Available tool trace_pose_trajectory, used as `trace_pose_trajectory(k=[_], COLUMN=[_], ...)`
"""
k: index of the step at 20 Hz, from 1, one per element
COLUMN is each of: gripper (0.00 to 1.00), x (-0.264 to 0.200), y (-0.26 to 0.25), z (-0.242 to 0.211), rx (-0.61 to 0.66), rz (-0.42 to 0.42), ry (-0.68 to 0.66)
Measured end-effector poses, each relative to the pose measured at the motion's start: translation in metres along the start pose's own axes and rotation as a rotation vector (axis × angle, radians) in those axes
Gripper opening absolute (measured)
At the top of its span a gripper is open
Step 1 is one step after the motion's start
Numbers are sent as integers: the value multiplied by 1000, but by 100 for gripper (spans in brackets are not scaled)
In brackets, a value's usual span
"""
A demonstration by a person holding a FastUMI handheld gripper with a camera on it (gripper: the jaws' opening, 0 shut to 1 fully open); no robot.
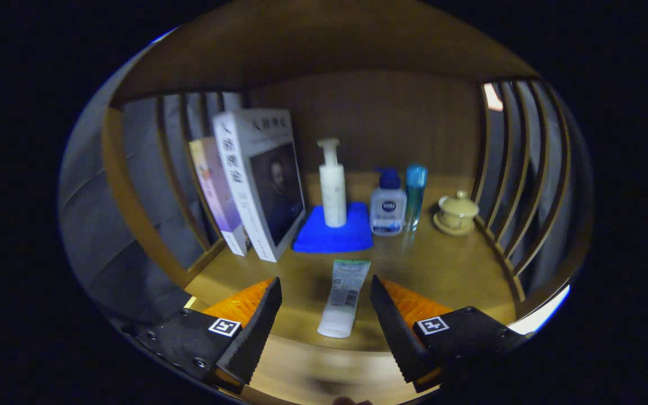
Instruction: Pull open the drawer, take out the items inside it, and place them on the countertop above the cabinet.
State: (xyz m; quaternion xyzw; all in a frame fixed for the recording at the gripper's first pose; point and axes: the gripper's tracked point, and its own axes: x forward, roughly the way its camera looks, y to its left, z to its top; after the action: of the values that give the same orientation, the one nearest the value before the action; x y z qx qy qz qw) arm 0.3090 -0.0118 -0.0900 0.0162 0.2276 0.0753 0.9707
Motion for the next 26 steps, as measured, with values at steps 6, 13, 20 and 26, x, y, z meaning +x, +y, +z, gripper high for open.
trace_pose_trajectory(k=[6,13,20,26], gripper=[98,98,98,98], x=[-104,-185,-208,-189], y=[26,25,38,49], z=[-4,-49,-137,-196], rx=[-33,-9,-33,-5], rz=[13,-93,-145,-157], ry=[-236,-398,-435,-372])
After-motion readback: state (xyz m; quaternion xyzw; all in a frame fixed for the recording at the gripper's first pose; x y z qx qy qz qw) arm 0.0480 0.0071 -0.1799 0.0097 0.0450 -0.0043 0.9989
